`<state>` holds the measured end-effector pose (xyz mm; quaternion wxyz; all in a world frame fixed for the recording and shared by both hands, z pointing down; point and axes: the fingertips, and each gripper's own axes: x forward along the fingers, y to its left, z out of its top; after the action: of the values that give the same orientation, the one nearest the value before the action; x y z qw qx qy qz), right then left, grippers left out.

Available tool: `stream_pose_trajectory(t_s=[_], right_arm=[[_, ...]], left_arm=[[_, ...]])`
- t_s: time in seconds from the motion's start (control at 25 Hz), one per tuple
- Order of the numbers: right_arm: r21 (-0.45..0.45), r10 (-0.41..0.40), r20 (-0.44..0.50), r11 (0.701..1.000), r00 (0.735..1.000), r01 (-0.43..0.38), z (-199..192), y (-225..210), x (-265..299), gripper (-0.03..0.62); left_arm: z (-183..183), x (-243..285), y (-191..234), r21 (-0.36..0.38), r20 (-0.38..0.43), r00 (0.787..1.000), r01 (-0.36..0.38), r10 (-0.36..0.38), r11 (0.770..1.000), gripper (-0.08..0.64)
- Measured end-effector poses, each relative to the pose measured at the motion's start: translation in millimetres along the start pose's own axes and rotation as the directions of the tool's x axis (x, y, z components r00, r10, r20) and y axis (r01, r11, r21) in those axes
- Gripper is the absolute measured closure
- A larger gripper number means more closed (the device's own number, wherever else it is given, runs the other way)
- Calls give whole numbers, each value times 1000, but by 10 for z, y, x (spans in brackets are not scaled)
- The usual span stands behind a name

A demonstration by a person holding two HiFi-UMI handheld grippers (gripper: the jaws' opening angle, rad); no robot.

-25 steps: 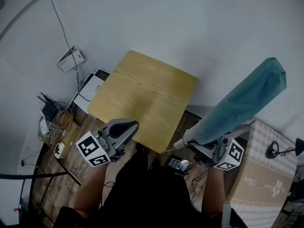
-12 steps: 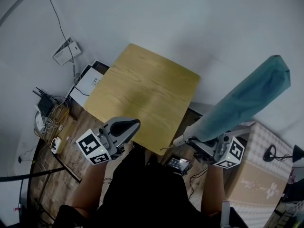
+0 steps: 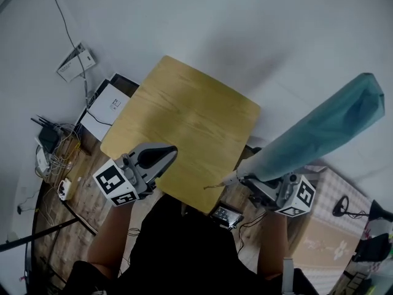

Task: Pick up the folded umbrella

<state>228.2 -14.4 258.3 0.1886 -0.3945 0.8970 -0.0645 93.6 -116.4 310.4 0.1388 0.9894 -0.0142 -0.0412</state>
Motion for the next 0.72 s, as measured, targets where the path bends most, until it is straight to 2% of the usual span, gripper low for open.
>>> stream_pose_trajectory(t_s=[0.36, 0.56, 0.72], right_arm=[[1, -76, -62, 997, 995, 76, -88, -647, 456, 316], [-24, -115, -155, 993, 981, 113, -301, -967, 729, 315], [-60, -143, -256, 989, 956, 132, -544, -1210, 923, 316]], left_arm=[[20, -13, 894, -22, 23, 999, -38, 38, 999, 552], [-30, -108, 1324, -46, 30, 997, -71, 72, 996, 552], [-127, -118, 1564, -73, 25, 997, -78, 80, 994, 552]])
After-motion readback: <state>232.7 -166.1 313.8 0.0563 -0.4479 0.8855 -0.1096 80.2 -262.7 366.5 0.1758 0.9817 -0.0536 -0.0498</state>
